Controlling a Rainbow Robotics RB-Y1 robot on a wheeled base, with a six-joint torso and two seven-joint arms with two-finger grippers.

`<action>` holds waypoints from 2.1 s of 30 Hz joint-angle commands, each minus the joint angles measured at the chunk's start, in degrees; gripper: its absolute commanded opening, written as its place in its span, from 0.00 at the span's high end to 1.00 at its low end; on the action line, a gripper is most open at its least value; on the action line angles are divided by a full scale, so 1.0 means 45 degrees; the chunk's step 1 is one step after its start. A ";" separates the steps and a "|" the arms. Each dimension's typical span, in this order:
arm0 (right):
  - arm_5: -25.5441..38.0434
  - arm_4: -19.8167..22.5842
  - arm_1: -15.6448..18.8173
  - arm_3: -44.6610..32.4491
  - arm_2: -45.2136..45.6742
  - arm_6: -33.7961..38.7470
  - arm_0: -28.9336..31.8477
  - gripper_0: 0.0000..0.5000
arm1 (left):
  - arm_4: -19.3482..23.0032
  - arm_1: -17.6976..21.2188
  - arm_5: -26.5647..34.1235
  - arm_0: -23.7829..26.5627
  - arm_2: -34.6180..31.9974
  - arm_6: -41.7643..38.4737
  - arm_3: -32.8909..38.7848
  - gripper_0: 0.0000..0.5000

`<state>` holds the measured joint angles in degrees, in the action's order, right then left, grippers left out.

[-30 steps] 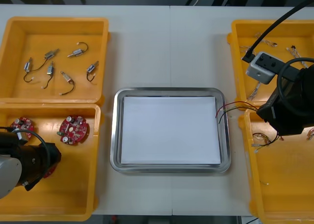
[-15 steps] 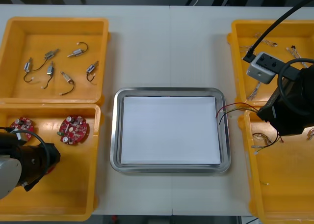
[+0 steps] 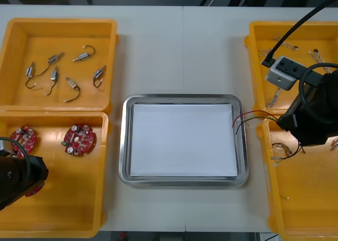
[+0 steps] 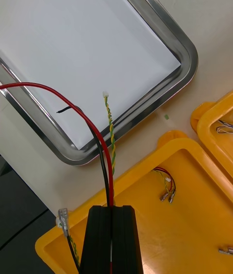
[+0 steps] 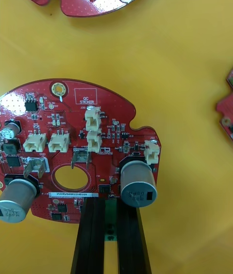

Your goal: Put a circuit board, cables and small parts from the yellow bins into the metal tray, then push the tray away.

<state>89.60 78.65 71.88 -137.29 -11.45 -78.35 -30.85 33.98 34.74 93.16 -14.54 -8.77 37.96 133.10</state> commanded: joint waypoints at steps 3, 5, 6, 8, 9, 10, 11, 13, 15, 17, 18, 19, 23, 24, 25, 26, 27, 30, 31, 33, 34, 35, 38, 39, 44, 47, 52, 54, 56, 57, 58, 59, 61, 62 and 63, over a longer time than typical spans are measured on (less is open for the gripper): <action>-0.0106 -0.0135 0.0530 -0.0019 -0.0091 0.0086 -0.0390 1.00 | 0.1394 0.1460 0.1583 0.0009 -0.0844 -0.0389 0.1849 1.00; -0.0106 -0.0174 0.0530 -0.0019 -0.0091 0.0086 -0.0390 1.00 | 0.1940 0.1831 0.2130 0.0400 -0.0883 -0.0369 0.2278 1.00; -0.0106 -0.0174 0.0530 -0.0019 -0.0091 0.0086 -0.0390 1.00 | 0.2058 0.1890 0.2227 0.0497 -0.0883 -0.0369 0.2376 1.00; -0.0047 -0.0271 0.0530 -0.0058 -0.0091 0.0067 -0.0390 1.00 | 0.2644 0.2222 0.2579 0.0888 -0.0883 -0.0350 0.2689 1.00; -0.0008 -0.0330 0.0530 -0.0077 -0.0111 0.0047 -0.0390 1.00 | 0.2976 0.2378 0.2657 0.1083 -0.0864 -0.0330 0.2825 1.00; 0.0011 -0.0369 0.0530 -0.0077 -0.0111 0.0028 -0.0390 1.00 | 0.3132 0.2456 0.2677 0.1161 -0.0883 -0.0310 0.2884 1.00; 0.0031 -0.0428 0.0530 -0.0097 -0.0111 0.0008 -0.0390 1.00 | 0.3444 0.2632 0.2716 0.1396 -0.0844 -0.0291 0.3001 1.00; 0.0050 -0.0447 0.0530 -0.0136 -0.0091 -0.0011 -0.0390 1.00 | 0.3894 0.2925 0.2813 0.1767 -0.0708 -0.0271 0.3099 1.00; 0.0050 -0.0467 0.0530 -0.0136 -0.0111 -0.0070 -0.0390 1.00 | 0.4382 0.3296 0.3028 0.2333 -0.0415 -0.0213 0.3235 1.00; 0.0050 -0.0486 0.0530 -0.0136 -0.0111 -0.0089 -0.0390 1.00 | 0.4675 0.3570 0.3145 0.2763 -0.0180 -0.0193 0.3314 1.00; 0.0089 -0.0506 0.0530 -0.0136 -0.0111 -0.0109 -0.0390 1.00 | 0.4851 0.3706 0.3184 0.3036 -0.0005 -0.0154 0.3353 1.00; 0.0109 -0.0525 0.0530 -0.0136 -0.0111 -0.0128 -0.0390 1.00 | 0.4987 0.3823 0.3184 0.3290 0.0152 -0.0135 0.3372 1.00; 0.0226 -0.0682 0.0530 -0.0155 -0.0111 -0.0187 -0.0390 1.00 | 0.4968 0.4175 0.3321 0.4443 0.1343 -0.0037 0.3392 1.00; 0.0246 -0.0701 0.0530 -0.0155 -0.0111 -0.0207 -0.0390 1.00 | 0.4948 0.4195 0.3360 0.4638 0.1558 -0.0017 0.3392 1.00; 0.0265 -0.0721 0.0530 -0.0155 -0.0111 -0.0246 -0.0390 1.00 | 0.4909 0.4234 0.3399 0.5009 0.1968 0.0002 0.3372 1.00; 0.0265 -0.0721 0.0530 -0.0155 -0.0111 -0.0246 -0.0390 1.00 | 0.4890 0.4253 0.3419 0.5204 0.2183 0.0022 0.3333 1.00; 0.0304 -0.0779 0.0530 -0.0175 -0.0111 -0.0265 -0.0390 1.00 | 0.4851 0.4234 0.3419 0.5556 0.2554 0.0041 0.3314 1.00; 0.0402 -0.0896 0.0530 -0.0175 -0.0111 -0.0324 -0.0390 1.00 | 0.4792 0.4253 0.3419 0.6415 0.3511 0.0100 0.3177 1.00; 0.0461 -0.0936 0.0530 -0.0175 -0.0111 -0.0363 -0.0390 1.00 | 0.4792 0.4214 0.3419 0.6786 0.3902 0.0100 0.3060 1.00; 0.0500 -0.0994 0.0530 -0.0195 -0.0111 -0.0421 -0.0390 1.00 | 0.4714 0.4156 0.3419 0.7294 0.4507 0.0119 0.2884 1.00; 0.0519 -0.1033 0.0530 -0.0195 -0.0111 -0.0441 -0.0390 1.00 | 0.4597 0.4077 0.3419 0.7607 0.4917 0.0119 0.2806 1.00; 0.0539 -0.1072 0.0530 -0.0214 -0.0111 -0.0460 -0.0390 1.00 | 0.4538 0.4038 0.3419 0.7763 0.5113 0.0119 0.2747 1.00; 0.0617 -0.1209 0.0530 -0.0214 -0.0111 -0.0578 -0.0390 1.00 | 0.4382 0.3882 0.3380 0.8407 0.5913 0.0119 0.2415 1.00; 0.0656 -0.1229 0.0530 -0.0234 -0.0111 -0.0597 -0.0390 1.00 | 0.4284 0.3823 0.3302 0.8622 0.6206 0.0119 0.2317 1.00; 0.0812 -0.1404 0.0530 -0.0253 -0.0111 -0.0714 -0.0390 1.00 | 0.3601 0.3433 0.2911 0.9403 0.7632 0.0041 0.1868 1.00; 0.0890 -0.1424 0.0530 -0.0253 -0.0111 -0.0753 -0.0390 1.00 | 0.3073 0.3081 0.2911 0.9911 0.8531 -0.0017 0.1595 1.00; 0.1086 -0.1502 0.0530 -0.0253 -0.0111 -0.0851 -0.0390 1.00 | 0.2644 0.2359 0.2891 1.0575 0.9488 -0.0193 0.1028 1.00; 0.1105 -0.1502 0.0530 -0.0253 -0.0091 -0.0871 -0.0390 1.00 | 0.2312 0.2105 0.2891 1.0751 0.9878 -0.0271 0.0872 1.00; 0.1105 -0.1502 0.0530 -0.0253 -0.0111 -0.0890 -0.0390 1.00 | 0.1960 0.1851 0.2852 1.0927 1.0288 -0.0389 0.0716 1.00; 0.1125 -0.1502 0.0530 -0.0253 -0.0111 -0.0910 -0.0390 1.00 | 0.1784 0.1695 0.2813 1.1064 1.0503 -0.0467 0.0560 1.00; 0.1105 -0.1502 0.0530 -0.0253 -0.0111 -0.0929 -0.0390 1.00 | 0.1687 0.1538 0.2735 1.1161 1.0679 -0.0545 0.0423 1.00; 0.1105 -0.1502 0.0530 -0.0253 -0.0111 -0.0910 -0.0390 1.00 | 0.1667 0.1480 0.2716 1.1200 1.0718 -0.0584 0.0325 1.00; 0.1144 -0.1502 0.0530 -0.0253 -0.0111 -0.0910 -0.0390 1.00 | 0.1530 0.1226 0.2423 1.1357 1.0894 -0.0740 0.0032 1.00; 0.1144 -0.1502 0.0530 -0.0253 -0.0111 -0.0910 -0.0390 1.00 | 0.1491 0.1167 0.2345 1.1376 1.0972 -0.0779 -0.0046 1.00; 0.1144 -0.1502 0.0530 -0.0253 -0.0111 -0.0910 -0.0390 1.00 | 0.1355 0.1070 0.2227 1.1454 1.1109 -0.0857 -0.0143 1.00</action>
<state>94.32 72.34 71.96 -137.35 -11.45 -79.44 -30.87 41.54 41.81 104.79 34.17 39.63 37.96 133.11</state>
